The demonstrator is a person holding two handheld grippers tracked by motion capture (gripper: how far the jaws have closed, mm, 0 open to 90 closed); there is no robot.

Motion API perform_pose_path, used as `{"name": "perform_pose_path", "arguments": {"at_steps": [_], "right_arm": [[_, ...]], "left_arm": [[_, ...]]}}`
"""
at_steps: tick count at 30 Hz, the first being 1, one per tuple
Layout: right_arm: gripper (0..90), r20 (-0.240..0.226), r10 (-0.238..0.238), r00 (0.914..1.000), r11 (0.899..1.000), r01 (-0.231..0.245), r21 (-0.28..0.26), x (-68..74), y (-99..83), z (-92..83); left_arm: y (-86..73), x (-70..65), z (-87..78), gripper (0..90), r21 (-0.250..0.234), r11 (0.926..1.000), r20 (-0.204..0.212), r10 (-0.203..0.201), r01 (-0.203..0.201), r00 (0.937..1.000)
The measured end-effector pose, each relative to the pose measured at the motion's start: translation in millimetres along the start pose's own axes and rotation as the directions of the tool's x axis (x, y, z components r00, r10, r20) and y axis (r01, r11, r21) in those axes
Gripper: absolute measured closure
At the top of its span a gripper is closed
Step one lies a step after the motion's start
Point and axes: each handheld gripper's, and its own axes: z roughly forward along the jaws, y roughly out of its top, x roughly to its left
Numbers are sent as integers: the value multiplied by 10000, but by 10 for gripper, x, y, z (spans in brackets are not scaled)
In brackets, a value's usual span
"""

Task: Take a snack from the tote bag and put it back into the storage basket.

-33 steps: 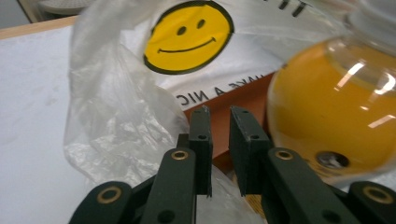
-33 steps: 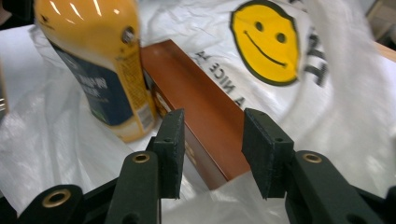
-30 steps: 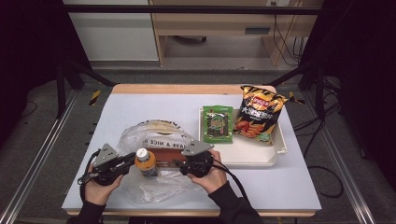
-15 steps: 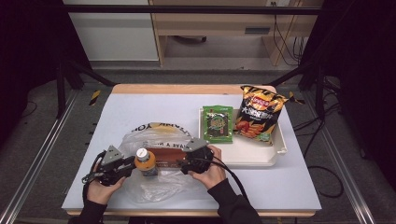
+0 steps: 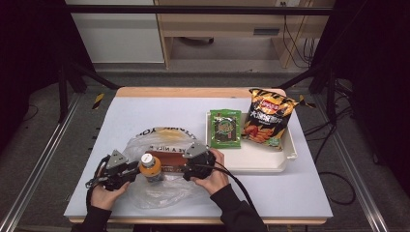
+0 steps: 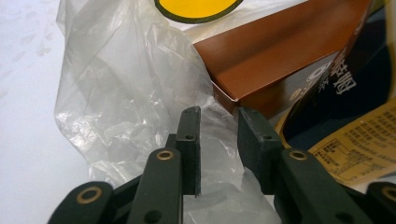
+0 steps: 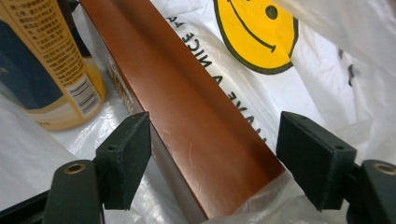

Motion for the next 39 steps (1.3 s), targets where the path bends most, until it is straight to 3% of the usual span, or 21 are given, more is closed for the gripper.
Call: {"name": "perform_pose_path", "arguments": {"at_steps": [4,6,10,12,14,18,22,27,32,35,39], "right_arm": [[224,-104,-106,9999,9996,108,255,11,-13,76],[253,-168,-216,9996,9993,221,293,26,-18,67],[352,-1060,334,9938,9992,-310,245,58,-16,-30],[366,-1239,383,9916,9991,-355,242,85,-23,-55],[358,-1247,297,9917,9995,-277,183,97,-42,-82],[332,-1209,565,9911,9984,-561,64,61,-92,-164],[328,-1248,915,9880,9950,-855,525,15,-208,-154],[308,-1568,1044,9821,9936,-962,592,27,-303,-89],[274,-1626,1039,9812,9928,-1120,-416,36,-184,-178],[264,-1692,977,9807,9930,-1074,-490,56,-98,-151],[260,-1657,942,9817,9949,-991,-212,63,-42,-30]], "left_arm": [[-5,2,0,698,-61,9999,49,-95,95,9999],[-3,8,-1,698,-58,9999,32,-87,87,10000],[-3,24,0,698,-127,9998,-51,-182,181,9998],[-4,35,-2,698,-111,9997,-80,-225,225,9997],[-6,38,-2,699,-136,9997,-73,-217,216,9997],[-1,36,6,700,-133,9997,-56,-224,224,9997],[0,33,6,700,-136,9997,-54,-213,212,9998],[0,41,-6,700,-219,9995,-32,-231,230,9997],[17,57,-58,706,-444,9988,-105,-230,225,9997],[34,57,-103,709,-646,9976,-133,-251,242,9996],[61,65,-158,712,-840,9962,-141,-248,235,9996]]}}
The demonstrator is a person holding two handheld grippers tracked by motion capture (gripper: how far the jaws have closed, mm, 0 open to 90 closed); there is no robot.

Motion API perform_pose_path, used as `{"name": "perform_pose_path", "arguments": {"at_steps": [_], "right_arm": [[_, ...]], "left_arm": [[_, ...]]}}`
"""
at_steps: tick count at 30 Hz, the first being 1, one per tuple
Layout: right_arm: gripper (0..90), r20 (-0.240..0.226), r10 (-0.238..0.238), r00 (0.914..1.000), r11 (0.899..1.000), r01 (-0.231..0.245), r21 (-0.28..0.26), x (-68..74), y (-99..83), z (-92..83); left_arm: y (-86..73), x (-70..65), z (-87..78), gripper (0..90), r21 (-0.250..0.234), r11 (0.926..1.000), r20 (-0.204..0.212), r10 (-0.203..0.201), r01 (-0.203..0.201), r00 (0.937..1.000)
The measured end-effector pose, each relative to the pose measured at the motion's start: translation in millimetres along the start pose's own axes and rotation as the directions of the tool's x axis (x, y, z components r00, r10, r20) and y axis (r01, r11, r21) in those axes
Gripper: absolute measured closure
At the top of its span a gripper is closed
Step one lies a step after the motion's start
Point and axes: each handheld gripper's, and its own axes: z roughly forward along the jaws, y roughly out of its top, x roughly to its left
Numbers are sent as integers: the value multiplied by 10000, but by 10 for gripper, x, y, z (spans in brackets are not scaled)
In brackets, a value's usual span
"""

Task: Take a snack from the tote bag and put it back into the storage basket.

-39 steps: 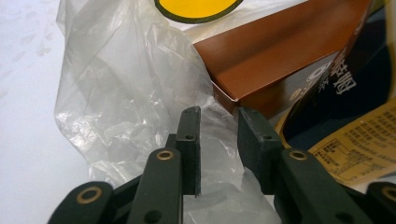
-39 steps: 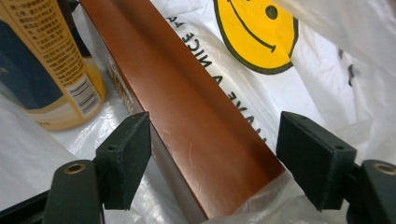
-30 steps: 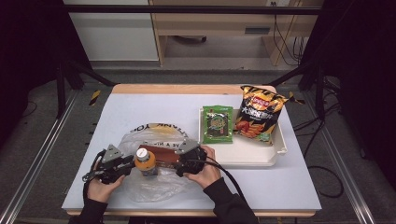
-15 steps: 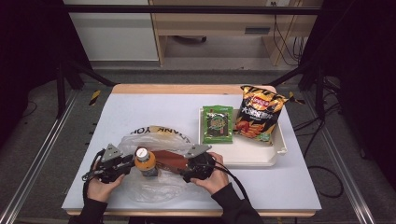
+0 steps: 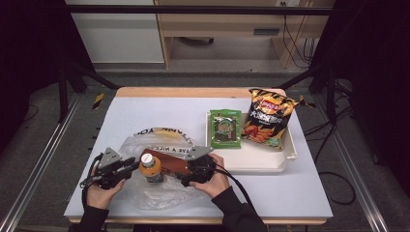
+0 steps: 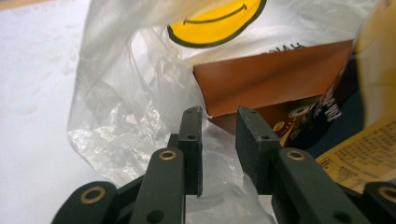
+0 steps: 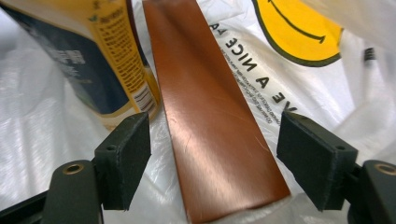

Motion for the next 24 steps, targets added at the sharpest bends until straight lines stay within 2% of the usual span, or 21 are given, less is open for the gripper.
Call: {"name": "perform_pose_path", "arguments": {"at_steps": [2,5,7,10,13,17,24], "right_arm": [[260,38,117,9999,9998,-118,183,-21,1,55],[263,72,26,10000,9997,-27,238,-29,6,102],[278,-123,60,9999,9995,-56,310,-31,18,127],[299,-149,40,9999,9986,-32,524,-34,28,184],[332,-252,-188,9995,9965,208,805,-31,8,231],[423,-482,-159,9987,9961,200,857,-25,15,210],[434,-279,-184,9994,9953,209,942,-2,14,162]], "left_arm": [[-3,13,0,712,-2,10000,-26,-53,53,10000],[-28,39,22,715,97,9999,-56,-141,142,9999],[-40,51,40,717,198,9997,-67,-164,165,9998],[-46,51,51,719,251,9996,-77,-158,159,9998],[-52,63,58,728,264,9995,-75,-164,166,9998],[-58,70,66,741,295,9994,-99,-189,191,9998],[7,94,36,761,-15,9999,-291,-129,128,9995]]}}
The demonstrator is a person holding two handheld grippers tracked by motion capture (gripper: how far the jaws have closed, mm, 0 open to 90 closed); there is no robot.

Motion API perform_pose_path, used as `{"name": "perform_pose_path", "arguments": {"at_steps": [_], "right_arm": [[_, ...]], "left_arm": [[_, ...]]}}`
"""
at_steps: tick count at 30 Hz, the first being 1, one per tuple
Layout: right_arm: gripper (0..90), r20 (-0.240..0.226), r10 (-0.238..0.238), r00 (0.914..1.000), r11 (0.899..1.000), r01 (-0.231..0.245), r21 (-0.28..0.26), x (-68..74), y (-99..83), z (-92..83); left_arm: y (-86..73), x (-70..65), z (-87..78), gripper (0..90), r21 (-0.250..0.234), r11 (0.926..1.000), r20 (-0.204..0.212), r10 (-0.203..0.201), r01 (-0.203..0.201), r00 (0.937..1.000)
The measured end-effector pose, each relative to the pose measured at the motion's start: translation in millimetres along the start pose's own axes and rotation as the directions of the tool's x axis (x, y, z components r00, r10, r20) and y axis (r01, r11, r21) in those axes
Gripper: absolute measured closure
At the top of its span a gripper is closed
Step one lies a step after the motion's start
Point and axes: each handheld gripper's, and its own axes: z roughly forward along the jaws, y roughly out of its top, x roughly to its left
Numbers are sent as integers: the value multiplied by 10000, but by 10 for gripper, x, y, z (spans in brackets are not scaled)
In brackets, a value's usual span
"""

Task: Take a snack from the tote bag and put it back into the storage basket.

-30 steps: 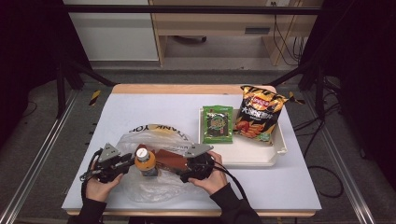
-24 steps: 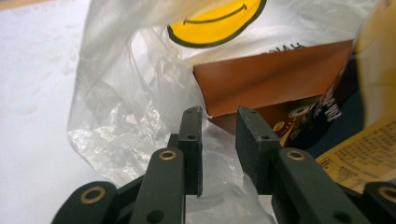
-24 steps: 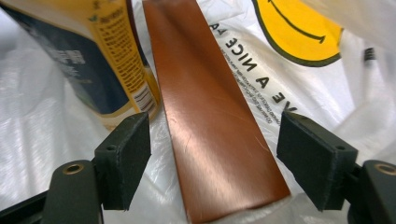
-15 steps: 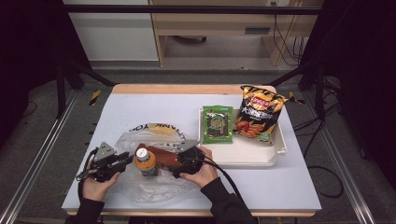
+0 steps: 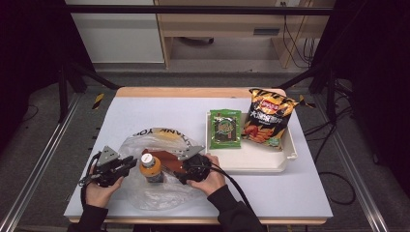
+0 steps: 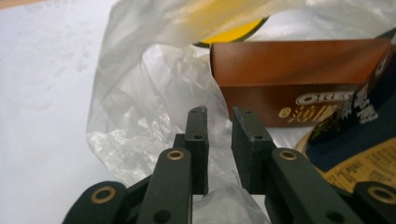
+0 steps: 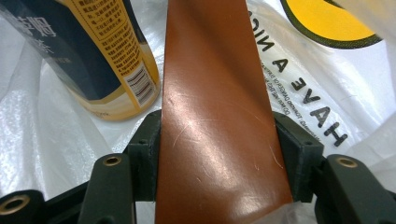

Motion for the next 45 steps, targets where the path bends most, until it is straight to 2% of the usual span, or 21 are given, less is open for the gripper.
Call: {"name": "perform_pose_path", "arguments": {"at_steps": [5,13,16,20,25,28,35,38,41,45], "right_arm": [[435,-67,-51,10000,10000,50,-66,-5,-10,-61],[435,-133,-128,9998,9981,120,-608,7,3,-186],[436,-101,-217,9997,9967,209,-785,1,5,-227],[436,-144,-374,9992,9947,358,-968,13,8,-275],[436,-126,-479,9988,9905,459,-1296,20,9,-334],[436,-103,-521,9986,9878,500,-1472,15,13,-371],[436,-164,-627,9979,9808,585,-1861,11,77,-461],[436,-287,-652,9975,9758,577,-2107,17,120,-496],[436,-237,-709,9972,9724,638,-2246,20,150,-524],[436,-330,-566,9978,9617,456,-2703,-9,161,-591]], "left_arm": [[81,38,-31,776,-387,9992,-107,-99,95,9999],[366,15,-106,799,-1085,9938,85,249,-239,9997],[447,43,2,809,-872,9955,-45,375,-378,9993],[479,140,185,840,-505,9983,-325,266,-283,9991],[402,246,451,884,349,9994,-403,-34,48,9992],[318,245,539,885,865,9962,-290,52,-26,9996],[189,224,628,887,1178,9930,-42,-40,45,10000],[179,204,631,890,1283,9917,24,115,-117,9999],[156,190,645,892,1280,9917,62,98,-105,9999],[112,205,668,889,1395,9902,93,-18,5,10000]]}}
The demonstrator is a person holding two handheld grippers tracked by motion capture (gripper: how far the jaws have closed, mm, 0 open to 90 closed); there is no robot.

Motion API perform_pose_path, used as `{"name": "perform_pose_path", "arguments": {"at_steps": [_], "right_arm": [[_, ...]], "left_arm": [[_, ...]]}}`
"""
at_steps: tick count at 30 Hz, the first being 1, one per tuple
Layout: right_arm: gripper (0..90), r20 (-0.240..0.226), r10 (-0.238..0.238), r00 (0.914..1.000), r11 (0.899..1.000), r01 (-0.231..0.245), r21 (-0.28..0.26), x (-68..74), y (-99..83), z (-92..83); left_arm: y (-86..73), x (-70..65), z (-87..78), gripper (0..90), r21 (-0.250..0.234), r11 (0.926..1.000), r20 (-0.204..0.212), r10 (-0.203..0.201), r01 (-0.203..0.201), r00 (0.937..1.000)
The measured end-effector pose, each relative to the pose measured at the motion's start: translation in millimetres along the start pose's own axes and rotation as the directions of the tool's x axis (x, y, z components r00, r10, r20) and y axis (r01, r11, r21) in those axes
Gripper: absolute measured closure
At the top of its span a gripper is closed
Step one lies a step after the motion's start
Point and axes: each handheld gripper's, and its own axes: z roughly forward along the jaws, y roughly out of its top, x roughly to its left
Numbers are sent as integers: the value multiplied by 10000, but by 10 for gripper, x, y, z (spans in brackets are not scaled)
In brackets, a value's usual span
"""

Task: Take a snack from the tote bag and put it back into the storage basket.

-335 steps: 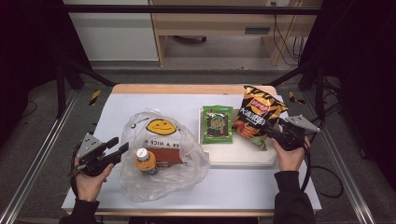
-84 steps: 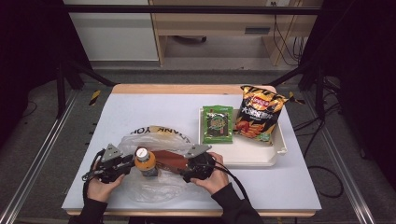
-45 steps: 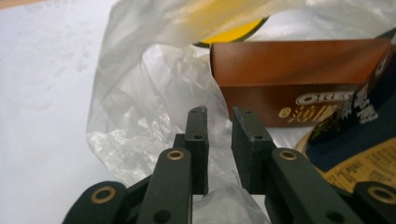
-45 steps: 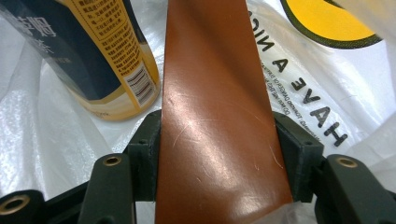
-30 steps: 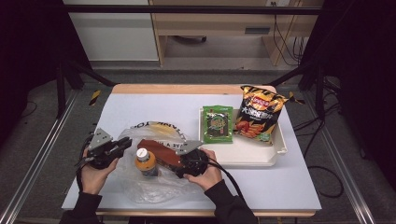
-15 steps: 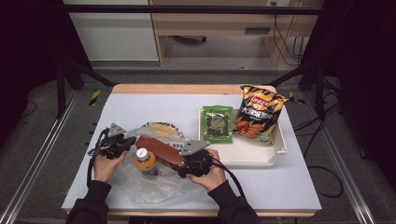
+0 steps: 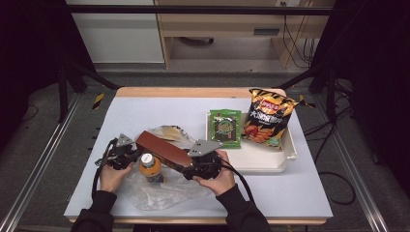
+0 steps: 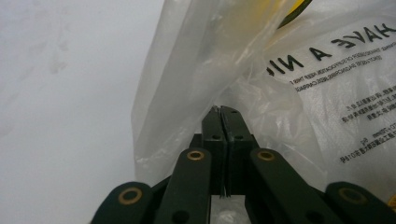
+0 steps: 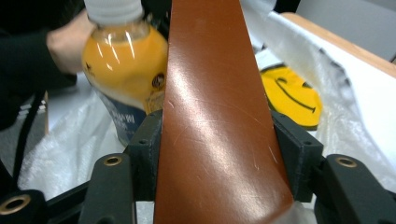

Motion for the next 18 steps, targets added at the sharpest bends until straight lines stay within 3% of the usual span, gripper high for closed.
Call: {"name": "perform_pose_path", "arguments": {"at_steps": [6,12,18], "right_arm": [[435,308,150,9994,9994,-140,-324,-42,45,-55],[435,330,243,9992,9980,-223,-591,-47,111,-49],[435,324,257,9991,9965,-230,-801,-47,202,-69]], "left_arm": [[14,1,-129,857,-580,9982,61,-127,130,9999],[14,-11,-440,797,-1711,9844,103,-401,412,9991],[-26,-82,-644,784,-2099,9774,207,-225,263,9995]]}}
